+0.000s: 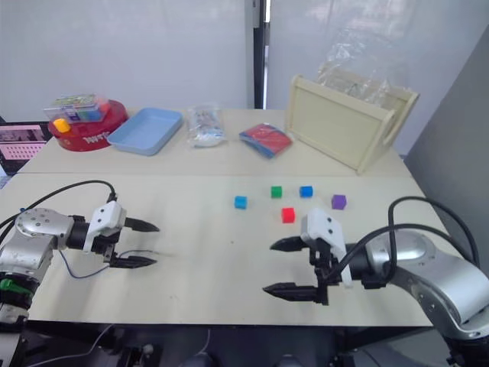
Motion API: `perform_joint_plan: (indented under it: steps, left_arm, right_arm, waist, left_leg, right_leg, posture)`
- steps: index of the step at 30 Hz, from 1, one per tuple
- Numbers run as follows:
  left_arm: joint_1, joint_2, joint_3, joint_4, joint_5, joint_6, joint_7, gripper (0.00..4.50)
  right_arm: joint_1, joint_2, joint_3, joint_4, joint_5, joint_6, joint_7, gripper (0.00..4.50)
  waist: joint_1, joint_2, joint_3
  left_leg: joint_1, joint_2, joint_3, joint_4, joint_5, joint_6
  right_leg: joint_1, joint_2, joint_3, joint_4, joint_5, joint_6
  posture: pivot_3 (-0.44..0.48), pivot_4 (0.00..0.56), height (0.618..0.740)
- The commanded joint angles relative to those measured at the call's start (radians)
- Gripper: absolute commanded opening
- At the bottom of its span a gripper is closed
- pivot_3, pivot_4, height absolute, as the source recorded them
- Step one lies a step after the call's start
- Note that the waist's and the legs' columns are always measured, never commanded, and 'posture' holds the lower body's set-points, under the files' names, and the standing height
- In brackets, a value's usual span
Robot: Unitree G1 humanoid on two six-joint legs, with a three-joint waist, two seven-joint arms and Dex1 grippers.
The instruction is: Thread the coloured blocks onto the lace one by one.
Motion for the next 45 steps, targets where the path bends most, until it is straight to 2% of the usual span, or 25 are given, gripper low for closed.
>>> perform_joint_plan:
  steps: [1, 5, 9, 13, 20, 27, 30, 33, 36, 39, 42, 45]
  left_arm:
    - [-0.026, -0.030, 0.007, 0.083, 0.000, -0.081, -0.041, 4.50]
    - [-0.033, -0.063, 0.017, 0.124, -0.025, -0.102, -0.083, 4.50]
    - [-0.055, -0.055, -0.003, 0.180, -0.016, -0.148, -0.087, 4.50]
    - [-0.116, -0.052, -0.028, 0.337, 0.095, -0.249, -0.050, 4.50]
    - [-0.155, -0.079, -0.041, 0.456, 0.125, -0.315, -0.083, 2.39]
    - [-0.131, -0.072, -0.089, 0.400, 0.034, -0.269, -0.087, 0.07]
    - [-0.112, -0.081, -0.091, 0.311, -0.030, -0.192, -0.087, 0.03]
    - [-0.092, -0.122, -0.048, 0.148, -0.097, -0.031, -0.074, 0.03]
    - [-0.066, -0.139, -0.024, 0.038, -0.113, 0.059, -0.047, 0.03]
    - [-0.029, -0.204, -0.068, -0.146, -0.069, 0.208, 0.102, 0.03]
    - [0.008, -0.244, -0.099, -0.224, -0.007, 0.271, 0.213, 0.03]
    - [0.040, -0.255, -0.094, -0.270, -0.021, 0.325, 0.229, 1.01]
  right_arm:
    - [0.031, 0.002, -0.032, -0.013, -0.019, -0.048, -0.011, 4.46]
    - [0.079, 0.014, -0.022, -0.004, -0.064, -0.098, -0.027, 4.46]
    - [0.112, 0.025, -0.021, 0.016, -0.086, -0.131, -0.025, 4.46]
    - [0.121, 0.032, -0.022, 0.029, -0.097, -0.151, -0.026, 4.46]
    - [0.152, 0.038, -0.026, 0.046, -0.133, -0.186, -0.036, 4.50]
    - [0.166, 0.046, -0.020, 0.059, -0.155, -0.209, -0.035, 4.50]
    - [0.165, 0.049, -0.017, 0.068, -0.163, -0.216, -0.030, 4.50]
    - [0.164, 0.048, -0.019, 0.079, -0.170, -0.223, -0.025, 4.50]
    - [0.164, 0.048, -0.018, 0.085, -0.173, -0.229, -0.026, 4.50]
    - [0.156, 0.056, -0.005, 0.095, -0.185, -0.237, -0.031, 4.50]
    - [0.154, 0.062, -0.002, 0.093, -0.189, -0.238, -0.035, 4.50]
    - [0.153, 0.064, -0.009, 0.090, -0.187, -0.232, -0.035, 4.50]
  waist:
    - [-0.002, 0.000, 0.000]
    - [-0.002, 0.000, 0.000]
    - [-0.002, -0.001, 0.000]
    - [-0.002, -0.001, 0.000]
    - [-0.003, -0.001, 0.000]
    - [-0.005, -0.001, 0.000]
    - [-0.003, -0.001, 0.000]
    - [0.001, -0.001, 0.000]
    - [0.001, -0.001, 0.000]
    - [-0.002, -0.001, 0.000]
    - [-0.001, -0.001, 0.000]
    - [-0.008, -0.001, 0.000]
  left_leg:
    - [0.000, 0.000, 0.000, 0.000, 0.000, 0.000]
    - [-0.001, 0.000, -0.001, 0.001, 0.000, 0.000]
    - [-0.001, 0.000, -0.001, 0.001, 0.000, 0.000]
    - [-0.001, 0.000, -0.002, 0.003, 0.000, 0.000]
    - [0.000, 0.000, -0.002, 0.002, 0.000, 0.000]
    - [0.001, 0.000, -0.002, 0.002, 0.000, 0.000]
    - [0.001, 0.000, -0.002, 0.003, 0.000, 0.000]
    - [0.000, 0.000, -0.002, 0.003, 0.000, 0.000]
    - [-0.002, 0.000, -0.003, 0.005, 0.000, 0.000]
    - [-0.002, 0.000, -0.003, 0.005, 0.000, 0.000]
    - [0.000, 0.000, -0.003, 0.005, 0.000, 0.000]
    - [0.000, 0.000, -0.003, 0.005, 0.000, 0.000]
  right_leg:
    - [0.000, 0.000, 0.000, 0.000, 0.000, 0.000]
    - [0.000, 0.000, -0.001, 0.001, 0.000, 0.000]
    - [0.000, 0.000, -0.001, 0.001, 0.000, 0.000]
    - [0.000, 0.000, -0.002, 0.002, 0.000, 0.000]
    - [0.000, 0.001, -0.002, 0.003, 0.000, 0.000]
    - [0.000, 0.000, -0.001, 0.003, 0.000, 0.000]
    - [0.001, 0.000, -0.001, 0.003, 0.000, 0.000]
    - [0.001, 0.000, -0.001, 0.003, 0.000, 0.000]
    - [0.001, 0.000, -0.002, 0.003, 0.000, 0.000]
    - [0.001, 0.001, -0.002, 0.003, 0.000, 0.000]
    - [0.003, 0.000, -0.002, 0.003, 0.000, 0.000]
    - [0.003, 0.001, -0.002, 0.003, 0.000, 0.000]
  posture:
    - [0.000, 0.150, 0.740]
    - [0.000, 0.150, 0.740]
    - [0.000, 0.150, 0.740]
    - [0.000, 0.150, 0.740]
    - [0.000, 0.150, 0.740]
    - [0.000, 0.150, 0.740]
    - [0.000, 0.150, 0.740]
    - [0.000, 0.150, 0.740]
    - [0.000, 0.150, 0.740]
    - [0.000, 0.150, 0.740]
    - [0.000, 0.150, 0.740]
    - [0.000, 0.150, 0.740]
